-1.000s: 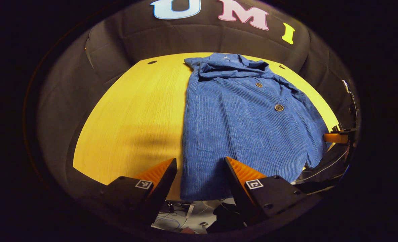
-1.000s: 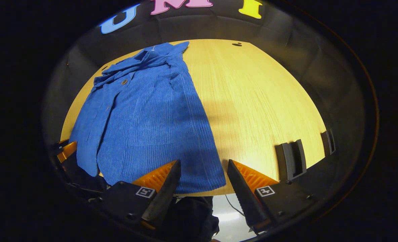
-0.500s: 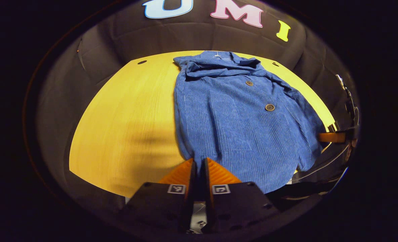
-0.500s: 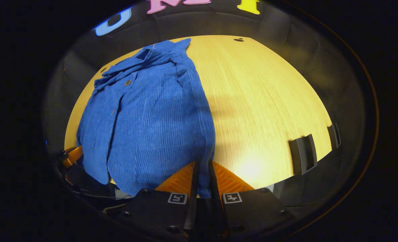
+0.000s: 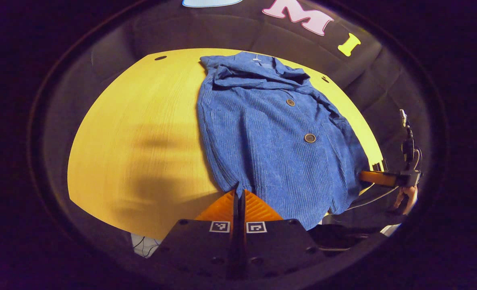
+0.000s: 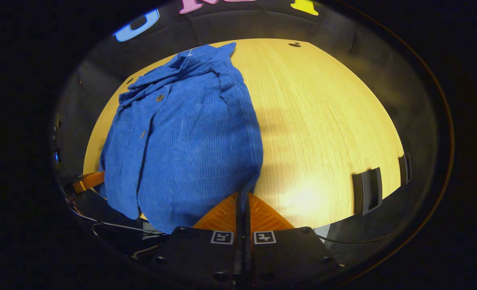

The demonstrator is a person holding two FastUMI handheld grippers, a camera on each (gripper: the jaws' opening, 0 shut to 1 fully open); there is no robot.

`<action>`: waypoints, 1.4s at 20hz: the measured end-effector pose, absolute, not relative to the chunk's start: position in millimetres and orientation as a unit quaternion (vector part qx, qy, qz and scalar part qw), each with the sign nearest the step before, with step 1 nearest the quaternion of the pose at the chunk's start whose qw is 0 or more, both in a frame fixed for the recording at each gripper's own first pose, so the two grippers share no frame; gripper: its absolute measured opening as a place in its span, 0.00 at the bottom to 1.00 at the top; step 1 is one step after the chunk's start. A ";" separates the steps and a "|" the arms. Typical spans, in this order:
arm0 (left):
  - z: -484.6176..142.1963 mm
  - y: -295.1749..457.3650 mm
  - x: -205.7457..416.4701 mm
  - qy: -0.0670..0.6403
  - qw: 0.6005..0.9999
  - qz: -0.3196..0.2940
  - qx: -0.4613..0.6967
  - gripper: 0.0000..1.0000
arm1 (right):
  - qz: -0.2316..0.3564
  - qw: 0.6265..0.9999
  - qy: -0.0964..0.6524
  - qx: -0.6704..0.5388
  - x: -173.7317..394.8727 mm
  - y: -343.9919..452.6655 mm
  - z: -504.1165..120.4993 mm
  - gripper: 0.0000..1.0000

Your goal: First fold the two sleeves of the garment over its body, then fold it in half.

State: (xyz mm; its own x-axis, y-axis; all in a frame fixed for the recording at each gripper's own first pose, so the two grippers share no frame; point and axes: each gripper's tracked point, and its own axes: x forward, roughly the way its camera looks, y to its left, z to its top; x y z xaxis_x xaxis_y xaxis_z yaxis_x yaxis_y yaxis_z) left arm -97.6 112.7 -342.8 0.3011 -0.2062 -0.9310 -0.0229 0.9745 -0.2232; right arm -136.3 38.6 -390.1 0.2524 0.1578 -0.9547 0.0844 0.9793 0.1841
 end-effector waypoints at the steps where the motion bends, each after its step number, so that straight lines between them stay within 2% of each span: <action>1: -333.4 111.8 -95.0 0.584 0.803 -0.058 -0.105 0.00 | 0.032 0.789 0.605 0.104 -130.2 43.7 -380.0 0.04; 7: -260.6 115.5 -65.5 0.545 0.829 -0.047 -0.118 0.00 | 0.112 0.814 0.558 0.114 -81.7 62.4 -315.8 0.04; 13: -194.5 97.0 -18.2 0.505 0.853 -0.042 -0.124 0.00 | 0.189 0.822 0.528 0.099 -33.9 56.7 -274.6 0.04; 15: -185.9 97.0 -0.4 0.497 0.858 -0.052 -0.119 0.00 | 0.187 0.832 0.514 0.092 -10.4 51.6 -264.8 0.00; 16: -180.3 94.8 10.4 0.492 0.860 -0.065 -0.122 0.00 | 0.182 0.836 0.506 0.105 2.2 54.1 -256.6 0.04; 21: -156.6 128.5 81.3 0.471 0.865 -0.091 -0.146 0.00 | 0.146 0.863 0.471 0.113 77.5 61.0 -231.0 0.03; 28: -180.8 183.4 176.7 0.484 0.870 -0.018 -0.091 0.00 | 0.145 0.877 0.451 0.085 218.7 62.6 -252.8 0.04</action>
State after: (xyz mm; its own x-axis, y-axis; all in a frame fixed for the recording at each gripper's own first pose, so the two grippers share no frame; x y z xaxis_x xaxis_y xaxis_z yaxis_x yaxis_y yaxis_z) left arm 176.7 183.4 -180.8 0.5314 -0.1196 -0.8386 -0.0555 0.9829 -0.1754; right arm 218.7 62.6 -252.8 0.5517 0.3310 -0.7655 -0.1783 0.9435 0.2794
